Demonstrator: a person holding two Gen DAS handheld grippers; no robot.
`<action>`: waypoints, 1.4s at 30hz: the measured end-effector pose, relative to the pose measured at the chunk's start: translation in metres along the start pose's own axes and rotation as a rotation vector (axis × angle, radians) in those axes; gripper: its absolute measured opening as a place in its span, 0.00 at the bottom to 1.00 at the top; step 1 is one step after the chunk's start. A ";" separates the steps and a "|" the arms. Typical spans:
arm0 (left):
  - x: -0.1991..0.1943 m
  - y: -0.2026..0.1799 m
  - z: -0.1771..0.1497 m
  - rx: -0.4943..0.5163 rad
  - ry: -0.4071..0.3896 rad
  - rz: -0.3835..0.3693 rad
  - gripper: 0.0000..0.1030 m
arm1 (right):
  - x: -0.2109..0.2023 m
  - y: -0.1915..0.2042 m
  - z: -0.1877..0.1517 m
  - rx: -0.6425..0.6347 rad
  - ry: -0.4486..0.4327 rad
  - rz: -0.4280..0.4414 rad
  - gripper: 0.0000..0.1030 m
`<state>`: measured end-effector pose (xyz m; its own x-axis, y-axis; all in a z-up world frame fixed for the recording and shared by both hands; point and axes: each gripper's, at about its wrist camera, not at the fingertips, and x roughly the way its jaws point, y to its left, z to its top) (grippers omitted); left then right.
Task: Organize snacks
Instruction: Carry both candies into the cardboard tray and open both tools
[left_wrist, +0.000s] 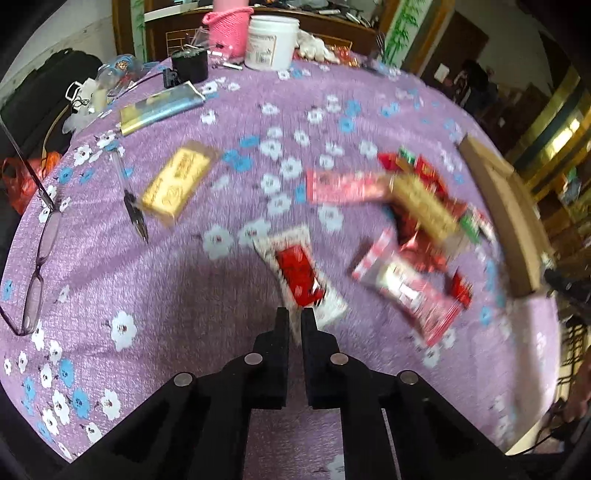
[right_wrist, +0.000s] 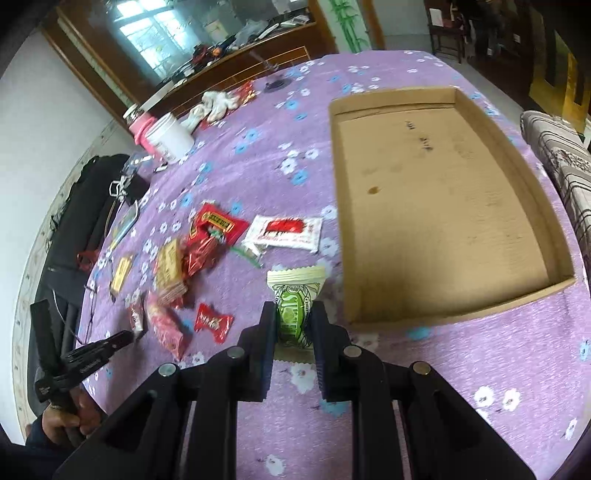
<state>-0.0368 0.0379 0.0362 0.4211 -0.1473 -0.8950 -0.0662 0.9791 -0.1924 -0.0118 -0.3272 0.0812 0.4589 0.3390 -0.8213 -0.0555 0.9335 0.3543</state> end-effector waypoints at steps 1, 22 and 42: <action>0.000 0.000 0.003 -0.006 0.004 -0.007 0.14 | -0.001 -0.002 0.002 -0.001 -0.005 -0.003 0.17; 0.016 -0.027 0.008 0.058 -0.026 0.101 0.19 | 0.020 -0.085 0.019 0.072 0.020 -0.142 0.17; -0.031 -0.124 0.034 0.298 -0.070 -0.142 0.18 | -0.035 -0.067 -0.033 0.091 0.067 -0.108 0.17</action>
<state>-0.0109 -0.0745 0.1015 0.4687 -0.2857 -0.8359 0.2605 0.9489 -0.1782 -0.0532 -0.3975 0.0718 0.3974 0.2470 -0.8838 0.0726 0.9516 0.2986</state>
